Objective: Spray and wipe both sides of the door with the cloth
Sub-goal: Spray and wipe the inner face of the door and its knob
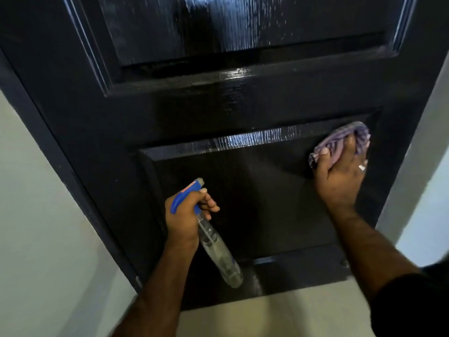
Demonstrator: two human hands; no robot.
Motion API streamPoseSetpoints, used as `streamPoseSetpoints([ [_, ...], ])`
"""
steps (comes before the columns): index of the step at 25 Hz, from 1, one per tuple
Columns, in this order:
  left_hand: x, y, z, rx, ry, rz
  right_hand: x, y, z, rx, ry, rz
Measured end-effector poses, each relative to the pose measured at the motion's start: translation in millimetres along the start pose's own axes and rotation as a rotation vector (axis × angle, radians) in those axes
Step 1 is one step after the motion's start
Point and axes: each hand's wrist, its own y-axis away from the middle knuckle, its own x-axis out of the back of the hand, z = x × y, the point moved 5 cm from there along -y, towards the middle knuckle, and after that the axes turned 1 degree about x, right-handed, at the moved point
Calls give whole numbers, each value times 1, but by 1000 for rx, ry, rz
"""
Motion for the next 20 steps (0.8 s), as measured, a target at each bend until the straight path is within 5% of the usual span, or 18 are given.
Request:
streamPoseSetpoints([
  [6, -3, 37, -69, 29, -124, -29, -63, 191, 19, -866, -284, -196],
  [9, 12, 45, -91, 38, -201, -11, -80, 278, -4, -1081, -487, -705],
  [12, 27, 40, -88, 45, -238, -17, -61, 294, -39, -1165, -697, -1022],
  [20, 38, 3, -10, 117, -134, 54, -26, 201, -137, -1655, -926, -894],
])
